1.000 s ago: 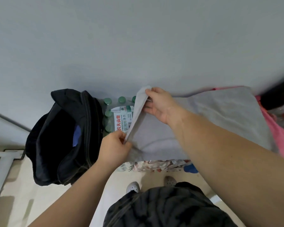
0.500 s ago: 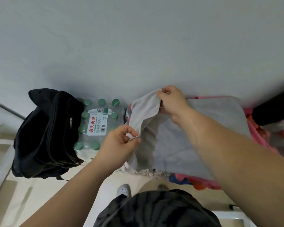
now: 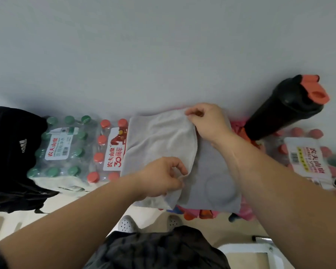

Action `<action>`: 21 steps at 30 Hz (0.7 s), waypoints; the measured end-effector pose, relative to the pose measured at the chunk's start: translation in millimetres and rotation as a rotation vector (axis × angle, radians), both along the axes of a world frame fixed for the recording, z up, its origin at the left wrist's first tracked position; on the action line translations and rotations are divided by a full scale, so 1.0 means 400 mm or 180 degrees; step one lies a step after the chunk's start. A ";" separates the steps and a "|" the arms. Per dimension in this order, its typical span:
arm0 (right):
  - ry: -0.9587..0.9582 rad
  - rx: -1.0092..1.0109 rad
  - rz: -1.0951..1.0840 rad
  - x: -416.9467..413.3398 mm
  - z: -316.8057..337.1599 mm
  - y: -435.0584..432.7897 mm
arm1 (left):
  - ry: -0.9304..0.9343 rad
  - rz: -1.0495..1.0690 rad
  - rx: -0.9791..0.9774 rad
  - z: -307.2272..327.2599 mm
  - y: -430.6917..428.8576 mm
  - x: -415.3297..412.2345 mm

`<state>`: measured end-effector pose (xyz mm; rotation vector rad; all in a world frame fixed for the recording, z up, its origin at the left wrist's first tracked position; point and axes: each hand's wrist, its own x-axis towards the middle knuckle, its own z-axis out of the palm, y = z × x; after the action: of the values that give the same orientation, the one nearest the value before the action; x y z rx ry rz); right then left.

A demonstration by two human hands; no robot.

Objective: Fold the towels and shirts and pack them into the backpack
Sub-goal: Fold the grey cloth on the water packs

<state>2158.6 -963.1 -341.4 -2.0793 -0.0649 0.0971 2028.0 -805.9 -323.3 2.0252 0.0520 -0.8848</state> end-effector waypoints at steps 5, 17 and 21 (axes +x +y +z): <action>0.0372 -0.0252 0.0574 -0.035 -0.032 -0.038 | 0.0202 0.0024 0.0098 -0.035 -0.027 -0.018; -0.0123 -0.1055 0.0301 -0.023 0.032 -0.148 | 0.0570 -0.0342 -0.0498 0.009 -0.094 0.003; -0.0444 -0.2534 0.0568 -0.067 -0.012 -0.139 | 0.0457 0.0014 -0.0194 -0.026 -0.067 -0.010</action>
<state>2131.7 -1018.7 -346.2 -2.8711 -0.3441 0.0949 2024.0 -832.7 -333.8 1.9023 0.1078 -1.0160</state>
